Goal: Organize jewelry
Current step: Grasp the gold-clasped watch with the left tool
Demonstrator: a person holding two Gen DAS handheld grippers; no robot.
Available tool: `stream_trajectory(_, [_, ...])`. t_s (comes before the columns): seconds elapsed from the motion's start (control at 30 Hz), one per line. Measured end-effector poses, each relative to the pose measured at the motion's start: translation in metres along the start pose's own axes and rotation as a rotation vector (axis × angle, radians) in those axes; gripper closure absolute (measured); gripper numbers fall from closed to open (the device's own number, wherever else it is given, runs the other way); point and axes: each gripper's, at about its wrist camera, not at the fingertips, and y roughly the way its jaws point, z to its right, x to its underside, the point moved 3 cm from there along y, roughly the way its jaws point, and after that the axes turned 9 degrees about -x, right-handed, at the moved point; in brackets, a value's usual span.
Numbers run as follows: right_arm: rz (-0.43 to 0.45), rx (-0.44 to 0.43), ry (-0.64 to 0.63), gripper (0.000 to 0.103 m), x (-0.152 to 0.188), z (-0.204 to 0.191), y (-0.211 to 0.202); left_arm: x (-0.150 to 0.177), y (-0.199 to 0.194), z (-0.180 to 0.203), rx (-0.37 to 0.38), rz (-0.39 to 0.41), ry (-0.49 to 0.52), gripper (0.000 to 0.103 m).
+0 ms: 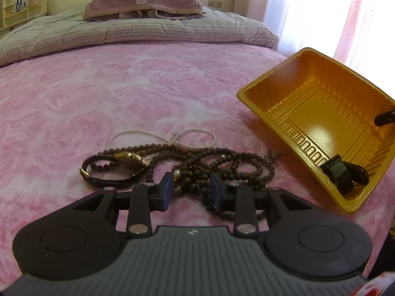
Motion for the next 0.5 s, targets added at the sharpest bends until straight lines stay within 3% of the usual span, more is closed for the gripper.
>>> stream_trajectory(0.1, [0.001, -0.001, -0.003, 0.096, 0.0, 0.0, 0.0, -0.003, -0.002, -0.013, -0.046, 0.022, -0.005, 0.074])
stream_trajectory(0.27, [0.004, 0.004, -0.009, 0.096, -0.001, -0.001, 0.001, -0.008, 0.003, -0.05, -0.209, 0.039, 0.019, 0.074])
stream_trajectory(0.5, [0.005, 0.011, -0.012, 0.096, -0.001, -0.002, 0.0, -0.014, 0.023, -0.073, -0.249, 0.0, 0.173, 0.074])
